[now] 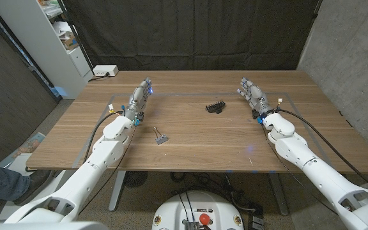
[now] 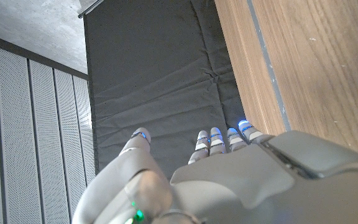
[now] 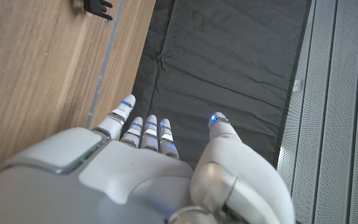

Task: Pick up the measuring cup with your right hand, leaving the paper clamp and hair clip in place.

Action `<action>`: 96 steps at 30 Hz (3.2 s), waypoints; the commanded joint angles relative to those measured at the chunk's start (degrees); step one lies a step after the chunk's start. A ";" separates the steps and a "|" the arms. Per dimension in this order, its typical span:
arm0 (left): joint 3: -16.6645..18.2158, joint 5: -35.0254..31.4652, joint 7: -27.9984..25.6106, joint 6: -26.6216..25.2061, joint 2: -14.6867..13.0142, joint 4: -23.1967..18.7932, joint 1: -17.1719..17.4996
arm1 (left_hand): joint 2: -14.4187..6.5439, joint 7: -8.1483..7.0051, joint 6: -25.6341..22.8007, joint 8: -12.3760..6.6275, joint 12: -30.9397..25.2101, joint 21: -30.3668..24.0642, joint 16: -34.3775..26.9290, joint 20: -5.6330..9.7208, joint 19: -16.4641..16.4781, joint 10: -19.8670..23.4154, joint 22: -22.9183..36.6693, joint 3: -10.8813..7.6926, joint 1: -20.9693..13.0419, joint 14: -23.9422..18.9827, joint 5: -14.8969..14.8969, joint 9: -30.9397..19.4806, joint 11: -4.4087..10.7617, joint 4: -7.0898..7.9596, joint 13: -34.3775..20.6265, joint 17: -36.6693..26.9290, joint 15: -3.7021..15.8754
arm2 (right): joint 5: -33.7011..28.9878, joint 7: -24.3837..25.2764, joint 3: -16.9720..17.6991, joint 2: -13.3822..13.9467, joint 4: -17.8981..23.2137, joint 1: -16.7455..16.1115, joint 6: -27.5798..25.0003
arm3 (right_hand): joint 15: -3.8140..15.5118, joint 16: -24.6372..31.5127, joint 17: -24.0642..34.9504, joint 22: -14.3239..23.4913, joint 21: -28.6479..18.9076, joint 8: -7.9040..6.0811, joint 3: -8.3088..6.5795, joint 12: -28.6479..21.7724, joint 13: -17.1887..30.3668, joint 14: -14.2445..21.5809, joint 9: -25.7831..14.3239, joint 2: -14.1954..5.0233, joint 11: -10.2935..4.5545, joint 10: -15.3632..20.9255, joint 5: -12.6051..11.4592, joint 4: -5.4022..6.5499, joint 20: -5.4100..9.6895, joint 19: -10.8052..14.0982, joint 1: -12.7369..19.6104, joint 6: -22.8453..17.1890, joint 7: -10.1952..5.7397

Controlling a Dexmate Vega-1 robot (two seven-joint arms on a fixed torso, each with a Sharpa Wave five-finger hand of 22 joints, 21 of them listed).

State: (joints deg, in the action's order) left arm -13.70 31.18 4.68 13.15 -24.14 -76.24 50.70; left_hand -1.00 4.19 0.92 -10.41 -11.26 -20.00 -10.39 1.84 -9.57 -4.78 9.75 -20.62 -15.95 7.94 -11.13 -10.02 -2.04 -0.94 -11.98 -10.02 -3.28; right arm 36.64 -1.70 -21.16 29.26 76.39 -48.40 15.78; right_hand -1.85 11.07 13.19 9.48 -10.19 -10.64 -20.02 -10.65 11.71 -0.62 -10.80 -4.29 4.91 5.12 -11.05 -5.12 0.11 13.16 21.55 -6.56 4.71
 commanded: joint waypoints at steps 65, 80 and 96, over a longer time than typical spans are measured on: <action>0.81 -3.30 0.61 -2.18 2.60 -2.67 0.83 | -0.69 -0.11 0.10 -0.24 -0.38 2.00 -0.31 -0.91 -2.21 -0.66 0.29 0.13 -0.34 0.76 -0.19 -0.20 0.30 -0.79 0.66 -0.28 0.08 | 2.15 -2.22 4.78 6.40 10.59 -6.95 4.04 | -0.63 0.70 -0.24 0.27 -0.58 -0.68 0.46 -0.93 -0.04 0.48 -0.11 -0.81 0.78 0.48 -0.16 -0.40 -0.23 -0.28 0.05 -1.06 0.02; 0.76 -3.30 0.61 -2.33 2.36 -3.06 1.00 | -0.82 -0.07 0.03 -0.26 -0.39 2.34 -0.32 -1.19 -2.18 -0.77 0.31 0.16 -0.36 0.77 -0.17 -0.19 0.34 -0.91 0.72 -0.29 0.00 | 1.87 -1.03 6.08 8.17 13.19 -9.24 4.52 | -0.61 0.77 -0.32 0.27 -0.63 -0.69 0.58 -0.98 -0.07 0.60 -0.11 -0.82 0.78 0.60 -0.15 -0.53 -0.33 -0.25 0.07 -1.12 0.02; 0.84 -3.22 0.15 -2.01 2.37 -3.54 1.50 | -0.96 -0.19 -0.02 -0.27 -0.46 2.64 -0.33 -1.36 -2.11 -0.70 0.33 0.18 -0.40 0.77 -0.14 -0.18 0.57 -1.03 0.76 -0.29 -0.01 | 1.57 -1.47 6.76 10.05 14.20 -10.27 4.54 | -0.22 0.99 -0.49 0.27 -0.91 -0.80 0.70 -1.07 -0.12 1.21 -0.11 -0.87 0.66 0.85 -0.15 -0.81 -0.08 0.40 0.23 -1.50 -0.14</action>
State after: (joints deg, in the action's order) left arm -12.90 27.87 5.14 10.80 -21.74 -79.42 51.83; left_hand -1.30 4.18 0.92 -10.40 -11.48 -17.57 -10.38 0.78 -9.96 -5.06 10.02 -20.37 -16.25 8.30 -11.13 -10.00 -1.74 -1.66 -11.19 -9.99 -3.32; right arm 38.24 -3.20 -15.23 37.95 89.48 -57.62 20.43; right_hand -2.23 11.70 12.78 9.47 -10.46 -11.09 -19.37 -11.44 11.45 0.26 -10.78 -4.86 5.74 5.53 -11.05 -5.76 -0.11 12.94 21.60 -7.48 4.60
